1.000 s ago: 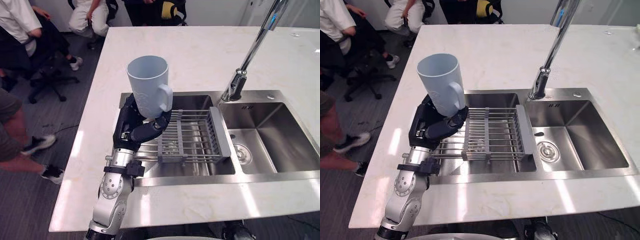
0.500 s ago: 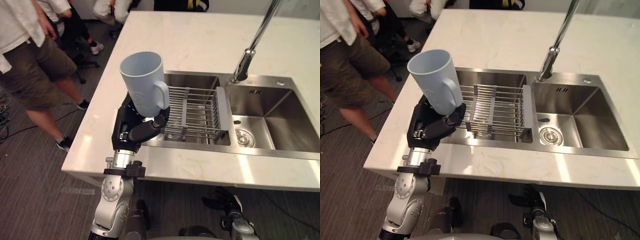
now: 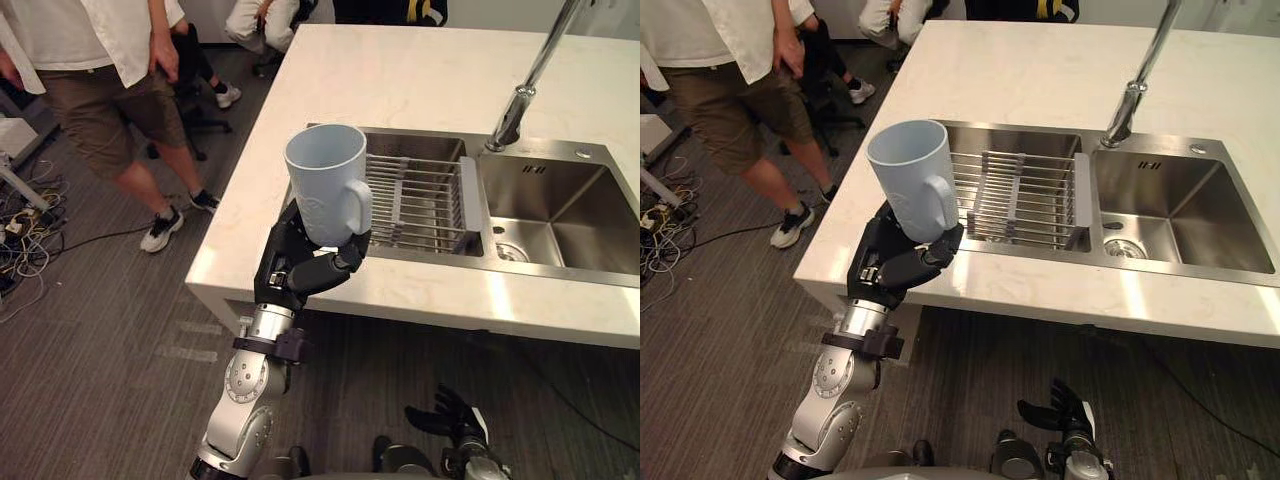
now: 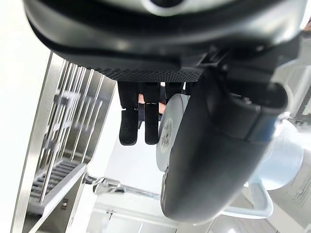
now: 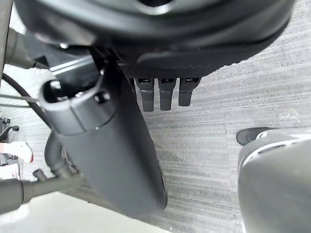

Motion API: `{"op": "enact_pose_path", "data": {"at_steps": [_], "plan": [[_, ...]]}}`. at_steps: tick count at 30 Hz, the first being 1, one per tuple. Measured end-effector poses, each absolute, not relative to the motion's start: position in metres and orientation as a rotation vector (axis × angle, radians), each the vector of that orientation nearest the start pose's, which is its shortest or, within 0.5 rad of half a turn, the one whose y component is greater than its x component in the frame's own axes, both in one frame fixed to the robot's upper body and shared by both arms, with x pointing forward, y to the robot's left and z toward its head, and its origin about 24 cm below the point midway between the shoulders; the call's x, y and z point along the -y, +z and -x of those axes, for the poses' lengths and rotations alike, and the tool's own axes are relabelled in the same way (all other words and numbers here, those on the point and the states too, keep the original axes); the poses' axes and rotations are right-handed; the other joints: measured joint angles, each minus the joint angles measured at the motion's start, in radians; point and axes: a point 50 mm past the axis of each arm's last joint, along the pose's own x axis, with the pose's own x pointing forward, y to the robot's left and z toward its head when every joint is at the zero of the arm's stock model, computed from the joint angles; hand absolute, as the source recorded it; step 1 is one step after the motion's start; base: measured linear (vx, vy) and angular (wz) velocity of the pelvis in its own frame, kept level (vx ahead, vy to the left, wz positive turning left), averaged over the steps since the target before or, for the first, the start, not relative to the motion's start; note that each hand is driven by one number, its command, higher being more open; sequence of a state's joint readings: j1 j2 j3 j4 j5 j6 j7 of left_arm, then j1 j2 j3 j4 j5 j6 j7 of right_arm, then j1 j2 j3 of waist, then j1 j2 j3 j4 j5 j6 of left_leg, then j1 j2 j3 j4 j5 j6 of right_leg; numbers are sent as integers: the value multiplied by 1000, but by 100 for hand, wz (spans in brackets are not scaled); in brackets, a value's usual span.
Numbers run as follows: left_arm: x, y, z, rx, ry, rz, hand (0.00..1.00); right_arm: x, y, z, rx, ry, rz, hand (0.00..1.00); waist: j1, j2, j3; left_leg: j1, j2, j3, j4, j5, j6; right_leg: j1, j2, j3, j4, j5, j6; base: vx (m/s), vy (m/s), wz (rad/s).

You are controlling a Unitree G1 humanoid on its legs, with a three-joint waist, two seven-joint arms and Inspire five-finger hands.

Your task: Walk over to the sink, pick up the cup, carry it to the dishwasher, place the cup inside the dishwasher, then close the dishwasher door

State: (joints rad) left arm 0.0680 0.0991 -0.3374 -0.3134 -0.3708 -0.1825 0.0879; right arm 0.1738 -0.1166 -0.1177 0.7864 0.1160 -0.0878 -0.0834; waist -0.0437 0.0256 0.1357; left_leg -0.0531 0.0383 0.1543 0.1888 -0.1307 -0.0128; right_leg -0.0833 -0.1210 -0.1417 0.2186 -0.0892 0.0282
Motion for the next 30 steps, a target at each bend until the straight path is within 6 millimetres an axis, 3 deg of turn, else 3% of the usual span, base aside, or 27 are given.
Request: {"op": "enact_pose_path", "data": {"at_steps": [4, 9, 13, 15, 16, 17, 18, 19, 20, 22, 24, 25, 26, 27, 28, 29, 30], "plan": [[-101, 103, -220, 309, -227, 374, 30, 219, -135, -113, -857, -324, -1, 90, -1, -20, -13, -7, -22, -31, 1, 1, 10, 13, -20, -21, 0, 6, 9, -63, 65, 25], [-107, 96, -217, 287, -188, 353, 30, 211, -136, -108, -868, -294, 14, 90, 8, -38, -26, -33, -54, -137, -25, 43, 20, 31, -32, -25, -6, 1, 18, -24, 13, 61], [-109, 90, -211, 258, -153, 366, 30, 204, -136, -111, -865, -265, 28, 90, 52, -41, -32, -63, -78, -230, -73, 94, 5, 43, -47, -125, -24, 0, 20, -22, -56, 83], [-109, 90, -209, 254, -148, 376, 30, 203, -135, -113, -854, -274, 29, 90, 53, -43, -33, -76, -52, -158, -121, 83, 18, 66, -77, -239, -31, 1, 22, -36, -17, 198], [-107, 92, -210, 260, -141, 400, 30, 210, -132, -118, -836, -298, 46, 90, 46, -47, -34, -125, 13, 92, -72, 63, 40, 95, -112, -375, -37, 1, 22, -20, 31, 196], [-106, 92, -210, 261, -140, 403, 30, 213, -131, -119, -833, -301, 53, 90, 43, -43, -36, -136, 30, 153, -52, 55, 51, 101, -115, -400, -38, 1, 22, -13, 108, 261], [-104, 93, -210, 264, -135, 423, 30, 225, -128, -121, -826, -314, 95, 90, 41, -16, -53, -156, 133, 430, 40, 63, 105, 135, -116, -515, -22, -9, 38, 23, 94, 154], [-104, 93, -210, 264, -135, 423, 30, 226, -128, -121, -826, -315, 102, 90, 37, -14, -55, -152, 148, 478, 57, 70, 117, 146, -121, -535, -18, -12, 43, 63, 182, 249], [-104, 93, -210, 267, -140, 420, 30, 234, -124, -125, -813, -328, 130, 90, 24, -6, -65, -153, 155, 594, 94, 40, 111, 186, -148, -624, 4, -19, 52, 90, 170, 181], [-105, 95, -210, 275, -147, 419, 30, 237, -120, -136, -784, -335, 144, 90, 31, -5, -66, -167, 116, 563, 99, 27, 118, 209, -182, -682, 40, -26, 62, 112, 248, 173], [-109, 91, -210, 254, -138, 420, 30, 239, -113, -152, -743, -336, 156, 90, 27, -13, -66, -169, 25, 453, 91, -1, 130, 238, -276, -727, 176, -41, 66, 113, 298, 177], [-108, 90, -211, 241, -142, 425, 30, 241, -111, -157, -729, -344, 157, 90, 26, -15, -66, -156, -28, 390, 92, -17, 150, 237, -349, -702, 320, -31, 38, 94, 248, 165], [-107, 89, -211, 237, -146, 427, 30, 241, -110, -158, -727, -342, 158, 90, 21, -15, -66, -150, -52, 355, 92, -23, 158, 222, -372, -650, 396, -46, -5, 193, 325, 211], [-107, 86, -211, 223, -146, 429, 30, 234, -111, -162, -728, -320, 146, 90, 2, -15, -66, -126, -99, 261, 86, -28, 167, 144, -327, -416, 558, -119, -21, 155, 165, 180], [-107, 85, -211, 214, -148, 426, 30, 230, -111, -165, -723, -307, 136, 90, 0, -16, -65, -108, -113, 227, 76, -27, 168, 109, -284, -318, 595, -141, -3, 246, 213, 202], [-105, 81, -211, 196, -155, 418, 30, 222, -114, -163, -732, -283, 127, 90, 1, -17, -64, -66, -136, 174, 52, -26, 166, 55, -197, -162, 612, -186, 9, 220, 112, 151], [-104, 79, -210, 189, -165, 412, 30, 216, -113, -165, -727, -258, 123, 90, 1, -17, -65, -36, -159, 119, 31, -25, 167, -8, -133, -61, 597, -221, 1, 273, 110, 137]]}}
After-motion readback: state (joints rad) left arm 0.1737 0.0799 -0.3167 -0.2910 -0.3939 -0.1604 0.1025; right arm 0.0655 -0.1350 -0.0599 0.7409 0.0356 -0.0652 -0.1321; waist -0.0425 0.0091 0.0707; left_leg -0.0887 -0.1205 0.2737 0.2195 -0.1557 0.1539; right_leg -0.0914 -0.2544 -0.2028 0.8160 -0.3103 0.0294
